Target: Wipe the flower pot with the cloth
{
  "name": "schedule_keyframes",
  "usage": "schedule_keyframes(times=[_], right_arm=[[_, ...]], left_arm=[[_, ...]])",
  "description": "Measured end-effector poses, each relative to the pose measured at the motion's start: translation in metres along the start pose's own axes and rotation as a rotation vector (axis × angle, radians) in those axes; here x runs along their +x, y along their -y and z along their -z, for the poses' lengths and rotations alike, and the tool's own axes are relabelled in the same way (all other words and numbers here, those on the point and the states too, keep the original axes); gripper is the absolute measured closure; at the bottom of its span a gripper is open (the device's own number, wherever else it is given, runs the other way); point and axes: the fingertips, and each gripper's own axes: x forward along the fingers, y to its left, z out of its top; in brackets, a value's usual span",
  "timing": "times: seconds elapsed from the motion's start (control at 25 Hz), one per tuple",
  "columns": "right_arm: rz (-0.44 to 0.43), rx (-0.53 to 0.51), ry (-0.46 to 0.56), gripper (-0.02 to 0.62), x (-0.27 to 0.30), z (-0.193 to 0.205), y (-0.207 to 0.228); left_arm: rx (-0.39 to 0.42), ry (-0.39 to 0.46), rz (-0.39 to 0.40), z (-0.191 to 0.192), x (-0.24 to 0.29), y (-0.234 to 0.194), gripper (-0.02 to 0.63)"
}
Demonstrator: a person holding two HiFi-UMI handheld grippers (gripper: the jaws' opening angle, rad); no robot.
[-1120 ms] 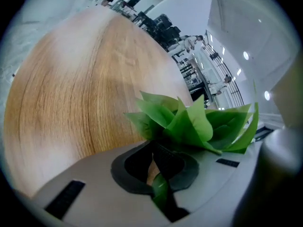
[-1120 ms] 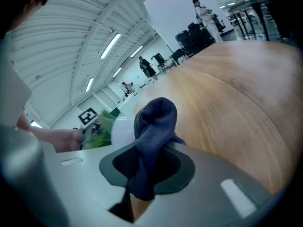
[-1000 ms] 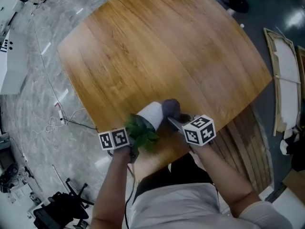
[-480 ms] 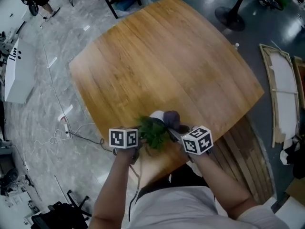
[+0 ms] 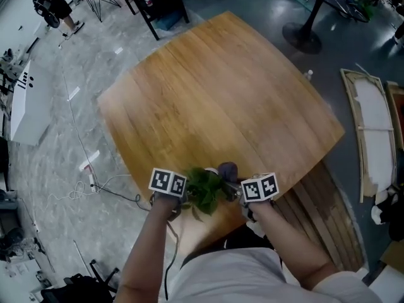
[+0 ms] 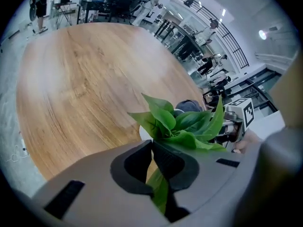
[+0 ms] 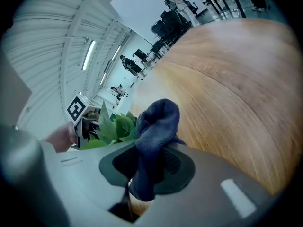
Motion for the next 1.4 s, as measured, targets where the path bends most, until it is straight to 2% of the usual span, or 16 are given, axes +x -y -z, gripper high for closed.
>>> schedule_keyframes(times=[0.28, 0.56, 0.92, 1.12, 1.28, 1.4], right_arm=[[0.035, -0.064, -0.001, 0.529, -0.004, -0.009, 0.003], [0.081, -0.106, 0.004, 0.529, -0.007, -0.011, 0.005], [0.149, -0.162, 0.069, 0.531, -0.026, -0.029, -0.001], [0.183, -0.241, 0.120, 0.529, -0.044, -0.041, -0.027], [0.211, -0.328, 0.173, 0.529, -0.058, -0.052, -0.061], [0.231, -0.399, 0.213, 0.531, -0.068, -0.056, -0.093]], left_arm=[[-0.009, 0.044, -0.013, -0.009, 0.001, 0.000, 0.581], [-0.016, 0.101, -0.015, -0.010, -0.010, 0.000, 0.538], [0.003, 0.204, -0.019, -0.018, -0.034, 0.006, 0.538], [0.051, 0.298, -0.023, -0.027, -0.063, 0.023, 0.544], [0.137, 0.381, -0.044, -0.032, -0.097, 0.041, 0.578], [0.181, 0.463, -0.014, -0.031, -0.128, 0.062, 0.598]])
